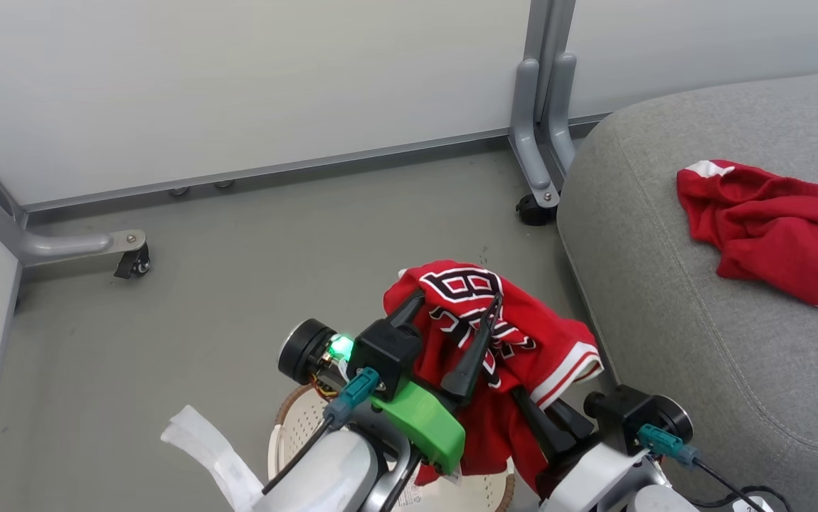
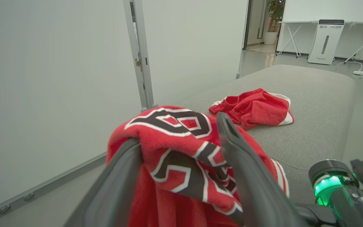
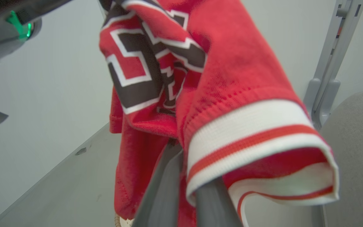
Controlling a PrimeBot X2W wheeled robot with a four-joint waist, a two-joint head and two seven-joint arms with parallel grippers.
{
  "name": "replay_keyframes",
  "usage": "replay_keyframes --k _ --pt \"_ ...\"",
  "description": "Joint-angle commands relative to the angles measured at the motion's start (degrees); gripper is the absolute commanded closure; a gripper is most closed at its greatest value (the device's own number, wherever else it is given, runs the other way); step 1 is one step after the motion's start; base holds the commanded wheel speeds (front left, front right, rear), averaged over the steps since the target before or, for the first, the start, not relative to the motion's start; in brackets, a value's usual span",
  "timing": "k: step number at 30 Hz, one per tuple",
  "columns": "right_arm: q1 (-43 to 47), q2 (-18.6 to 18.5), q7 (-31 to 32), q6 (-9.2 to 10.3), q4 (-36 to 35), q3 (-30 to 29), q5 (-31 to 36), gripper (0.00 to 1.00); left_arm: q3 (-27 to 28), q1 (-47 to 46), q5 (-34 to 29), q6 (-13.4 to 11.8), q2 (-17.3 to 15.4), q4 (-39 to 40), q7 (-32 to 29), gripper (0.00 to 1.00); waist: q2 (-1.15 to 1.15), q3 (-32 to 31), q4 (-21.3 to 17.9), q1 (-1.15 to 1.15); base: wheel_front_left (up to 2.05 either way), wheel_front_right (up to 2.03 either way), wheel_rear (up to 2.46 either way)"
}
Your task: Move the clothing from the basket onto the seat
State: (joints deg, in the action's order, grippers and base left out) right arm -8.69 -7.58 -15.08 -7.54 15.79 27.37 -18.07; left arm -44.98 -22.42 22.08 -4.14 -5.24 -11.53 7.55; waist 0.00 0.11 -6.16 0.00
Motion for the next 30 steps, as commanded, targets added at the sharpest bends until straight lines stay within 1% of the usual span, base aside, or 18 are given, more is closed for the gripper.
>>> replay_keyframes --k 1,11,18,24,30 --pt "0.3 0.1 -0.1 0.11 -0.2 0.1 -0.1 1.0 -0.1 -0.8 0.4 -0.5 -0.6 -0.1 -0.2 0.0 0.0 0.0 -0.1 0.0 0.0 0.0 0.0" --pt "0.1 0.0 -0.1 0.11 -0.8 -1.0 0.3 1.0 -0.4 -0.8 0.6 -0.8 -1.3 0.0 -0.7 0.0 0.0 0.4 -1.3 0.0 0.0 0.0 0.0" --pt "0.0 0.4 -0.1 0.11 -1.9 -4.6 0.5 1.0 -0.5 -0.5 0.6 -1.2 -2.0 0.3 -0.8 0.0 0.0 1.3 -2.9 0.0 0.0 0.0 0.0" --pt "0.7 0.4 -0.1 0.11 -3.2 -7.4 0.6 1.0 -0.5 -0.5 0.2 -1.4 -2.9 0.2 -0.4 0.0 0.0 2.7 -5.3 0.0 0.0 0.0 0.0" --pt "0.8 0.4 -0.1 0.11 -5.5 -10.3 1.2 1.0 -0.7 -1.3 -0.7 -1.3 -4.6 0.1 -0.1 0.0 0.0 5.1 -9.7 0.0 0.0 0.0 0.0"
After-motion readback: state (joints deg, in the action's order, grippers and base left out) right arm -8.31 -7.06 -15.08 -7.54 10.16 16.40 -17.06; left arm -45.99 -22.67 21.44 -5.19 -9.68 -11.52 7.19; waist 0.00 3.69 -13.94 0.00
